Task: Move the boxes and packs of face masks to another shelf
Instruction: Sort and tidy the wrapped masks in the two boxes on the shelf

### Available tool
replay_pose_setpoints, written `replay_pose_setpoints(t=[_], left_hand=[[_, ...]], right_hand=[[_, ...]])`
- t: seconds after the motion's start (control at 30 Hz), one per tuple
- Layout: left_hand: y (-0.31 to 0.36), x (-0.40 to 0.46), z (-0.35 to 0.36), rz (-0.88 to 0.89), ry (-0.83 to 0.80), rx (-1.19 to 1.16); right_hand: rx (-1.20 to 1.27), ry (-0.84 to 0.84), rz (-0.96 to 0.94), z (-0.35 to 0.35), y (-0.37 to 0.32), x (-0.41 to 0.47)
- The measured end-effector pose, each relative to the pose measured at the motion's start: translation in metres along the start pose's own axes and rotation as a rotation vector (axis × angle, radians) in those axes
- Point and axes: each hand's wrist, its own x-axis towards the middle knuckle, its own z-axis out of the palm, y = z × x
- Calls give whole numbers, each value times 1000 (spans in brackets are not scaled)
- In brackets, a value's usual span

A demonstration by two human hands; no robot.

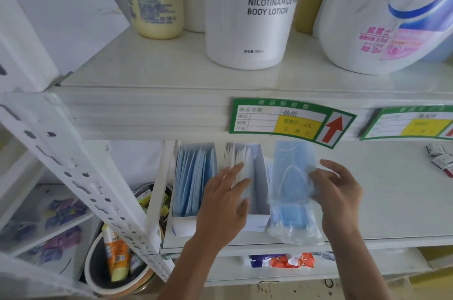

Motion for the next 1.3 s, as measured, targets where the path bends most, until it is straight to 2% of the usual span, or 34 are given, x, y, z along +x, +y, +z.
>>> replay_pose_setpoints(t=[0.13, 0.23, 0.27, 0.33, 0.43, 0.7, 0.87, 1.03, 1.13, 1.2, 1.3], left_hand=[[4, -10, -11, 108, 197, -160], [-3, -26, -29, 57, 296, -124], [-8, -32, -36, 9, 273, -81], [-18, -41, -47, -83, 127, 57], [-29, -52, -50, -106, -50, 232], [-28, -42, -51, -292, 20, 283], [-33, -24, -55, -379, -12, 283], [-34, -14, -52, -338, -100, 283], [-31, -15, -49, -299, -74, 301], [-29, -15, -47, -326, -62, 316], [-32, -12, -48, -394, -126, 344]], right_hand=[[78, 9, -73, -4, -14, -1], [110, -30, -95, 2, -16, -5], [115, -52, -99, 6, -15, -6], [118, -95, -101, 14, -13, -11], [110, -147, -94, 27, -8, -18], [85, -211, -93, 41, -6, -23], [85, -202, -75, 39, -2, -26], [75, -181, -50, 31, 4, -28], [80, -173, -34, 28, 5, -30], [80, -170, -27, 27, 6, -30], [66, -179, -32, 28, 5, -31]])
